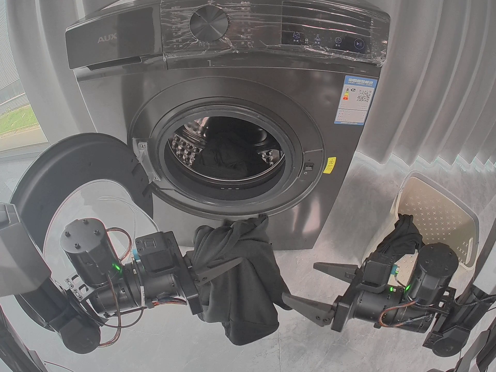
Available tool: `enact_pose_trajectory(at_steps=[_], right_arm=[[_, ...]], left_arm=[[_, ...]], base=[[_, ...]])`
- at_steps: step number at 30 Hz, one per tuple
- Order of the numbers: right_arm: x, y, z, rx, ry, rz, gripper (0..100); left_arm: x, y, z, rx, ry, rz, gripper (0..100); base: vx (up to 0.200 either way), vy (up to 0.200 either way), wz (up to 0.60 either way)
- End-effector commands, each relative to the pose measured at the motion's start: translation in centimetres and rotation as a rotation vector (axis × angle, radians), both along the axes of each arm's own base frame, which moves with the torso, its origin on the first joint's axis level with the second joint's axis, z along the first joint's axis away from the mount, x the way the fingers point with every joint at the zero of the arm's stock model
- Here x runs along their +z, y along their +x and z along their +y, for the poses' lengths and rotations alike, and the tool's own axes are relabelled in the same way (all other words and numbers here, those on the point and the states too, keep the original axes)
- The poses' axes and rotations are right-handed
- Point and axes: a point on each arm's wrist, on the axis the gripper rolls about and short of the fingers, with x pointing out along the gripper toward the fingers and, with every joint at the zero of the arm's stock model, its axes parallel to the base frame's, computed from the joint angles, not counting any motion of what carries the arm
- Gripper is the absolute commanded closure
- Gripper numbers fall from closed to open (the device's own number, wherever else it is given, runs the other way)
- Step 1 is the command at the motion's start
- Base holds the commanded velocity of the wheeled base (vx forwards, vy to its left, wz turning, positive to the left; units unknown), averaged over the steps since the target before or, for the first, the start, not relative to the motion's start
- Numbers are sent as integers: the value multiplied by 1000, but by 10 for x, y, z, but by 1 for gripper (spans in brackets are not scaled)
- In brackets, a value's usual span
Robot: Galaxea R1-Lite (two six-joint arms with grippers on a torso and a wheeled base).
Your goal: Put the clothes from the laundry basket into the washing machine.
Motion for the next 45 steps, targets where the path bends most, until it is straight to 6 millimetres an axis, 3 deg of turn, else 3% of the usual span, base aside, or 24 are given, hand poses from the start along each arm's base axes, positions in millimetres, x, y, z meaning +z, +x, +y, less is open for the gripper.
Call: enact_pose_trajectory(at_steps=[1,11,19,29,33,45], right_arm=[[3,-7,-9,53,-11,-13,0],[19,12,4,173,13,-160,0],[-8,37,32,205,-26,-130,0],[-27,54,67,236,-15,-135,0],[-28,55,79,254,1,-143,0],[-46,51,88,259,-18,-91,0]], left_arm=[[-1,2,1,6,2,3,100],[-1,-2,-3,-17,2,6,100],[2,-4,-4,-26,-5,-3,100],[2,-6,-7,-40,-6,-1,100],[2,-7,-8,-43,-7,-3,100],[6,-8,-7,-43,-17,-15,100]], base=[[0,0,0],[0,0,0],[0,0,0],[0,0,0],[0,0,0],[0,0,0]])
